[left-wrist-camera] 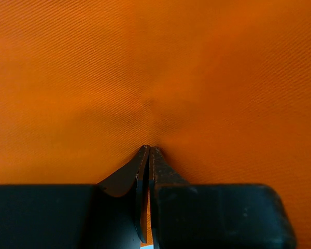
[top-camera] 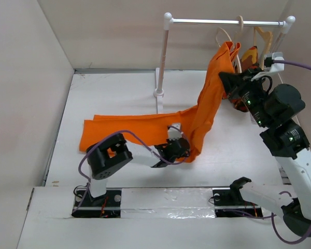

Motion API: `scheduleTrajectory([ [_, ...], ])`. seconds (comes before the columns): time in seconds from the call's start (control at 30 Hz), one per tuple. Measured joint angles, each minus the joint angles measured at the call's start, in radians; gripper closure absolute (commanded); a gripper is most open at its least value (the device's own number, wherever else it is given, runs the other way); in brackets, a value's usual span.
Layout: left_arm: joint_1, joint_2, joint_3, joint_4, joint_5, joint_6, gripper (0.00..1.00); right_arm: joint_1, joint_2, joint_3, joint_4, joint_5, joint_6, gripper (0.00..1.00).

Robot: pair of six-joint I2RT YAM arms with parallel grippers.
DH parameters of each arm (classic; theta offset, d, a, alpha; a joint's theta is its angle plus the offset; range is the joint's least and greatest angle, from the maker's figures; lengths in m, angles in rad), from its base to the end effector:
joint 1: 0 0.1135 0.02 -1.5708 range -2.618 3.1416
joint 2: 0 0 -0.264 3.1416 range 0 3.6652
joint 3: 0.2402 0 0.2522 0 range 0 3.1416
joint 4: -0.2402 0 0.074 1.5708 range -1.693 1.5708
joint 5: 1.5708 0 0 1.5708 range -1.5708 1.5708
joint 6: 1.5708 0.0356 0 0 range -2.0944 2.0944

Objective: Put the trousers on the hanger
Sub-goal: Fold the trousers at the center of the board.

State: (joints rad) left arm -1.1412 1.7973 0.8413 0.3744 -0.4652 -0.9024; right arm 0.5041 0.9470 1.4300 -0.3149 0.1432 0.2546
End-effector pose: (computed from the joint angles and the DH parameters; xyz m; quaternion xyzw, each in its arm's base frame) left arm 0.1636 -0.3188 0.1471 -0.0066 0.8634 -0.2882 0.4141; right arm 0.1448 0.0741 0.5130 -0.0258 0.6454 0.2393 0.7249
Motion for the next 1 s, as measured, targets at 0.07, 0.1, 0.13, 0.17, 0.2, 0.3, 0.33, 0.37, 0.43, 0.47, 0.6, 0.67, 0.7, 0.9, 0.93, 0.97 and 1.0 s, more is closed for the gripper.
scheduleTrajectory([
  [0.07, -0.039, 0.073, 0.095, -0.003, 0.016, 0.003, 1.00, 0.000, 0.002, 0.037, -0.036, -0.013, -0.017, 1.00],
  [0.1, -0.058, 0.098, 0.134, -0.006, 0.024, 0.003, 1.00, 0.000, 0.005, 0.054, -0.053, -0.018, -0.024, 1.00],
  [0.13, -0.072, 0.113, 0.160, -0.009, 0.031, 0.005, 1.00, 0.000, 0.009, 0.069, -0.064, -0.021, -0.031, 1.00],
  [0.17, -0.084, 0.115, 0.172, -0.013, 0.037, 0.010, 0.97, -0.001, 0.012, 0.080, -0.072, -0.022, -0.036, 1.00],
  [0.2, -0.096, 0.108, 0.175, -0.018, 0.040, 0.015, 0.90, -0.001, 0.016, 0.090, -0.080, -0.023, -0.042, 1.00],
  [0.3, -0.093, 0.030, 0.144, -0.056, 0.036, 0.034, 0.53, -0.001, 0.028, 0.113, -0.100, -0.031, -0.053, 1.00],
  [0.33, -0.079, -0.019, 0.119, -0.069, 0.029, 0.036, 0.44, 0.001, 0.031, 0.117, -0.103, -0.036, -0.056, 1.00],
  [0.37, -0.050, -0.106, 0.075, -0.087, 0.018, 0.040, 0.43, 0.002, 0.035, 0.118, -0.104, -0.040, -0.058, 1.00],
  [0.43, 0.004, -0.268, 0.012, -0.117, -0.010, 0.051, 0.46, 0.010, 0.044, 0.119, -0.104, -0.047, -0.062, 1.00],
  [0.47, 0.035, -0.367, -0.016, -0.139, -0.029, 0.057, 0.50, 0.021, 0.051, 0.119, -0.104, -0.047, -0.065, 1.00],
  [0.6, 0.166, -0.730, -0.058, -0.205, -0.079, 0.096, 0.69, 0.100, 0.101, 0.121, -0.098, -0.037, -0.081, 1.00],
  [0.67, 0.219, -0.895, -0.061, -0.249, -0.084, 0.123, 0.73, 0.171, 0.147, 0.133, -0.093, -0.007, -0.096, 1.00],
  [0.7, 0.245, -0.968, -0.060, -0.278, -0.084, 0.137, 0.73, 0.212, 0.175, 0.140, -0.089, 0.009, -0.103, 1.00],
  [0.9, 0.349, -1.246, 0.049, -0.523, -0.099, 0.215, 0.74, 0.405, 0.406, 0.237, -0.073, 0.063, -0.138, 1.00],
  [0.93, 0.352, -1.269, 0.077, -0.551, -0.105, 0.225, 0.74, 0.430, 0.452, 0.262, -0.069, 0.068, -0.142, 1.00],
  [0.97, 0.353, -1.290, 0.104, -0.581, -0.115, 0.235, 0.74, 0.452, 0.502, 0.285, -0.066, 0.071, -0.146, 1.00],
  [1.0, 0.354, -1.311, 0.127, -0.607, -0.121, 0.243, 0.74, 0.474, 0.550, 0.313, -0.067, 0.076, -0.148, 1.00],
])
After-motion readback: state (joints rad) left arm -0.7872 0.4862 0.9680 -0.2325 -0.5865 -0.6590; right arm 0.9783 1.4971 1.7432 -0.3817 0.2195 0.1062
